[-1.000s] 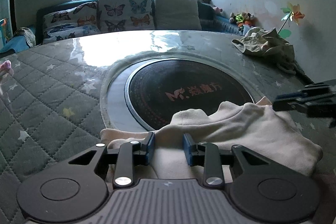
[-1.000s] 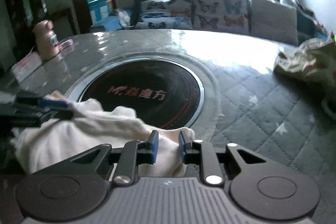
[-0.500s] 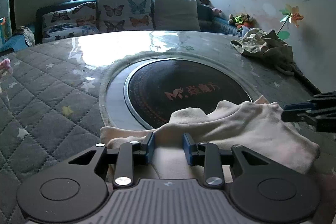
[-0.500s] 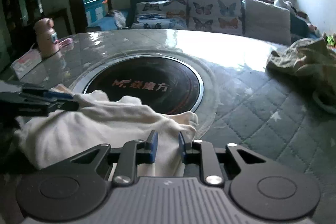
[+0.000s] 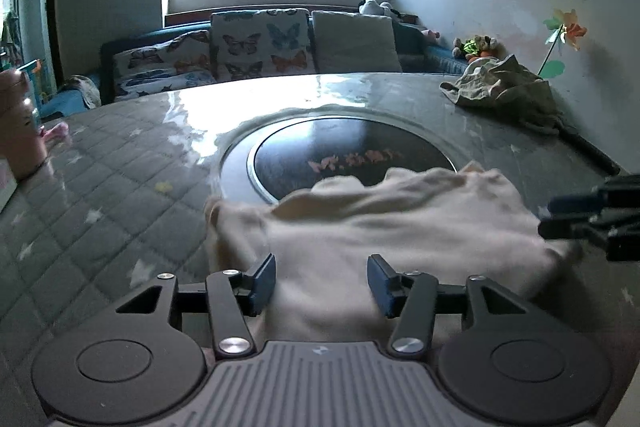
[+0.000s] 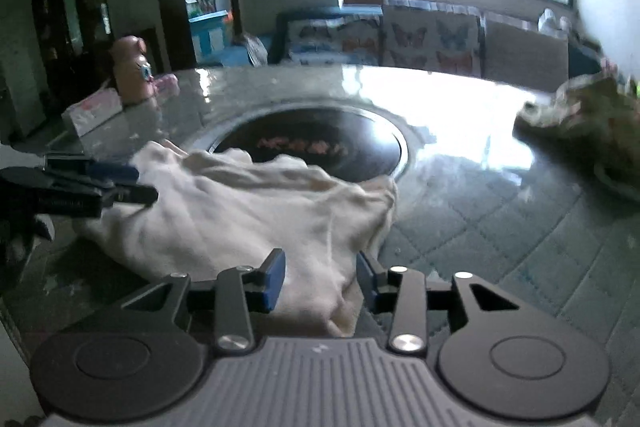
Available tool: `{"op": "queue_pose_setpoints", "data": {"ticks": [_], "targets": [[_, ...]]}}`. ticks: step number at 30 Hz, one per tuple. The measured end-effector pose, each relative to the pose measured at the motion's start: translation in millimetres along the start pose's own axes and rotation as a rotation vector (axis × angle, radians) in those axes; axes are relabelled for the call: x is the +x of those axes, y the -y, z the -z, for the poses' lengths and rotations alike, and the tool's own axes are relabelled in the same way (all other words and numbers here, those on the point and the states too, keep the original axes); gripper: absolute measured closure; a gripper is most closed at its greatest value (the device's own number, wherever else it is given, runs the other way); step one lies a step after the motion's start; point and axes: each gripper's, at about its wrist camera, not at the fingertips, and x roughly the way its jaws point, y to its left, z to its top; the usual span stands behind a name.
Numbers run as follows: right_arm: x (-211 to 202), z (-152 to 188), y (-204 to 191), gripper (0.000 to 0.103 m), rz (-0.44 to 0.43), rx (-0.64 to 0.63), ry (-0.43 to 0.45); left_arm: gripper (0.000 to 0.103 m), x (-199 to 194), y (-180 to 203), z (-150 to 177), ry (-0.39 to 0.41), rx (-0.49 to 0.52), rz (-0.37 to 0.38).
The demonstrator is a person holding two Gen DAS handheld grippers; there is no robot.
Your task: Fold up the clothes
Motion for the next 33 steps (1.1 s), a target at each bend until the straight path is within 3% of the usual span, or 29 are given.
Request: {"op": "queue_pose_setpoints", "data": {"ticks": [3,8,15,18,21,24,27,31,33], "targets": [[-3.9,2.9,-14.7,0.064,-0.027,-0.044,0.032,0.049,-4.0,0.9,6.1,0.002,0.006,-0.009],[6.4,9.5,-18.4,0.063,-0.049,-0.031,-0.018,0.049,-5.8,-1.9,7.1,-0.017,0.001,-0.008],[-0.4,5.4,-23.4,0.062,-0.055,-0.071,-0.019,0.048,-7.3,-7.2,10.8,-0.013,-0.025,0.011],[0.9,-7.3,-29.3,0.05,-0.079,-0.098,0.008,0.048,-13.2,-0.4,4.4,0.01,0.007,0.002],[15.3,-17.3,-36.6,0.05,-0.11,-0.126,-0.003,0.047,-12.1,2.1,-1.1,0.022,0.026,-0.007],[35.0,-17.5,-39.5,0.049,-0.127,-0.144,-0.047,0.047,1.0,-7.0,4.5,-0.022,0.002,-0.021],[40.2,-13.0,-37.8,0.045,-0.147,-0.134,-0.058,0.045,1.3,-18.8,7.9,-0.021,-0.047,0.011],[37.7,-18.6,-34.0,0.035,-0.148,-0.151,-0.065,0.043,1.0,-20.0,-2.5,-0.016,-0.042,0.024],[41.3,-22.4,-29.4,0.027,-0.139,-0.131,-0.064,0.035,2.0,-19.7,-9.5,-0.003,-0.037,0.031]]}}
